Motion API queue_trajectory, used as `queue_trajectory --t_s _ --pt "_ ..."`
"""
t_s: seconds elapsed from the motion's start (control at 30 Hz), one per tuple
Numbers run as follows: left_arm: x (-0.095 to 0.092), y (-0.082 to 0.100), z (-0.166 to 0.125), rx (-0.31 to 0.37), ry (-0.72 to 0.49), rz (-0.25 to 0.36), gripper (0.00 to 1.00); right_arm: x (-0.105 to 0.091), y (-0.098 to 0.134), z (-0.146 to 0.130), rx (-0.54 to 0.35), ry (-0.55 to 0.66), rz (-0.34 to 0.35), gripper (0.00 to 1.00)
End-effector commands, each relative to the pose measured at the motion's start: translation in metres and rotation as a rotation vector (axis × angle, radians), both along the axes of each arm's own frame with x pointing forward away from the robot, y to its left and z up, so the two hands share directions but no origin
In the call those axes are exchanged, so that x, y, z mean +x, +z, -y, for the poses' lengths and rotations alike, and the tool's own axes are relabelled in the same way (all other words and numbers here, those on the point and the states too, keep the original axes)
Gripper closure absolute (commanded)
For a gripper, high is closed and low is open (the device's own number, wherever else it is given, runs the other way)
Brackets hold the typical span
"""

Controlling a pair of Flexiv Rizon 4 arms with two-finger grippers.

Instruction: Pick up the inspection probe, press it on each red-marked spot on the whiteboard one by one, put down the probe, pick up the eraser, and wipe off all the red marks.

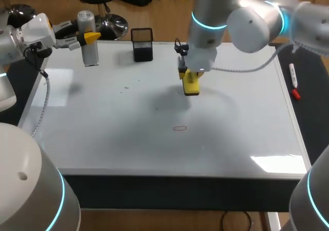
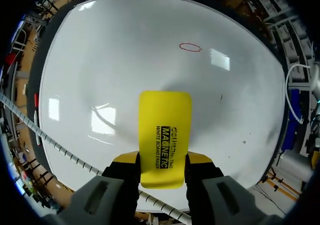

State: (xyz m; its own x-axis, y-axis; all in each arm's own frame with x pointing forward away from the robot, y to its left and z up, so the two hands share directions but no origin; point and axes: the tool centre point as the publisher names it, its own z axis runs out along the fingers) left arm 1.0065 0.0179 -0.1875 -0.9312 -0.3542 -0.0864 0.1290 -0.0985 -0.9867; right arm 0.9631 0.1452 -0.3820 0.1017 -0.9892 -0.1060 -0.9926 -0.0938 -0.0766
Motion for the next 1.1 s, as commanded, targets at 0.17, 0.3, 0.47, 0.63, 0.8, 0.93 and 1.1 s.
queue_trajectory --t_s 0.17,0.3,0.47,0.63,0.8,0.93,1.1 --pt "-0.001 0.002 0.001 0.001 0.005 0.001 1.0 0.018 -0.023 -0.035 -0.02 0.007 -0.049 1.0" --pt "-0.001 0.002 0.001 0.001 0.005 0.001 1.0 0.017 -0.027 -0.044 -0.017 0.01 -0.056 1.0" --pt "-0.001 0.002 0.001 0.001 0.005 0.001 1.0 0.012 -0.032 -0.047 -0.018 0.002 -0.068 1.0" --pt "-0.001 0.002 0.001 0.001 0.005 0.001 1.0 0.01 -0.038 -0.044 -0.015 -0.01 -0.074 1.0" --pt "-0.001 0.002 0.001 0.001 0.005 0.001 1.0 0.009 -0.046 -0.038 -0.025 -0.025 -0.077 1.0" --pt "-0.001 0.002 0.001 0.001 0.005 0.001 1.0 0.008 -0.055 -0.032 -0.038 -0.041 -0.083 1.0" --pt "-0.001 0.002 0.001 0.001 0.005 0.001 1.0 0.007 -0.068 -0.02 -0.055 -0.067 -0.102 1.0"
